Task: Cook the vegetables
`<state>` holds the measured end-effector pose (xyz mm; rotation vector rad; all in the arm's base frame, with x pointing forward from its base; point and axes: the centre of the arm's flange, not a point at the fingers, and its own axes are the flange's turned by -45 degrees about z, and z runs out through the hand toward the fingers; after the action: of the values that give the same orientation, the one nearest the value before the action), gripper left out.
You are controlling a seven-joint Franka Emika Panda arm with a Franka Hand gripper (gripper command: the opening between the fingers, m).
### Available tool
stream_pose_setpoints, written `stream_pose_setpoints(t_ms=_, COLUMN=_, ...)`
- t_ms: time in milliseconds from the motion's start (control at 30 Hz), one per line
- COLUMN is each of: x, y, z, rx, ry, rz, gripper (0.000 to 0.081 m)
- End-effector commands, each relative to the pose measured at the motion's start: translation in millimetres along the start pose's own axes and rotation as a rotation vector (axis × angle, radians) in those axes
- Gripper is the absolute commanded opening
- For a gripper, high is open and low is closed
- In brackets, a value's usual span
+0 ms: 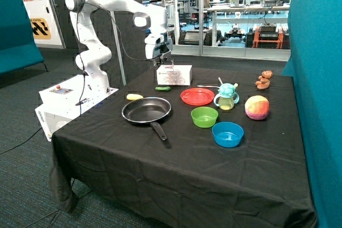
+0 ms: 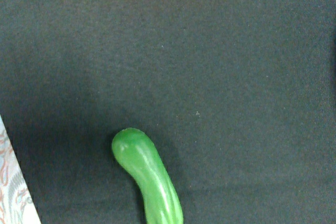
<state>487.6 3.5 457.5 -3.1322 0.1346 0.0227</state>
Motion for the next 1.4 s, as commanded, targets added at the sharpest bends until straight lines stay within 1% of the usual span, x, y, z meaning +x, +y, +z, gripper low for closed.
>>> stream_pose_setpoints(t_ms=0, x=13, y=2, z=7.3, rx=-0.0071, ry=0.0142, rz=-0.181, gripper=0.0808)
stream_pose_setpoints(t_ms=33, x=12, y=1, z=8.4, rx=-0.0072, ry=0.0141, rz=-0.198, gripper=0.0808)
stream_pose_setpoints(t_ms=100, x=11, y=-2, z=10.1, rx=-0.0072, ry=0.0141, rz=-0.204, gripper=0.0808)
stream_pose_setpoints(t_ms=133, x=11, y=-3, z=11.0, rx=-0.0073, ry=0.0141, rz=-0.207, gripper=0.0639)
stream_pose_setpoints(t_ms=167, x=10, y=-4, z=11.8, rx=-0.0073, ry=0.0141, rz=-0.209, gripper=0.0536)
stream_pose_setpoints(t_ms=200, x=10, y=-6, z=12.6, rx=-0.0073, ry=0.0141, rz=-0.212, gripper=0.0485)
stream_pose_setpoints(t_ms=267, x=9, y=-8, z=14.7, rx=-0.0073, ry=0.0140, rz=-0.220, gripper=0.0447)
stream_pose_setpoints(t_ms=500, x=4, y=-15, z=23.6, rx=-0.0075, ry=0.0140, rz=-0.244, gripper=0.0431)
stream_pose_setpoints(t_ms=900, x=-4, y=-25, z=48.7, rx=-0.0077, ry=0.0138, rz=-0.273, gripper=0.0431)
stream_pose_setpoints(t_ms=1367, x=-3, y=-37, z=88.0, rx=-0.0078, ry=0.0138, rz=-0.277, gripper=0.0431)
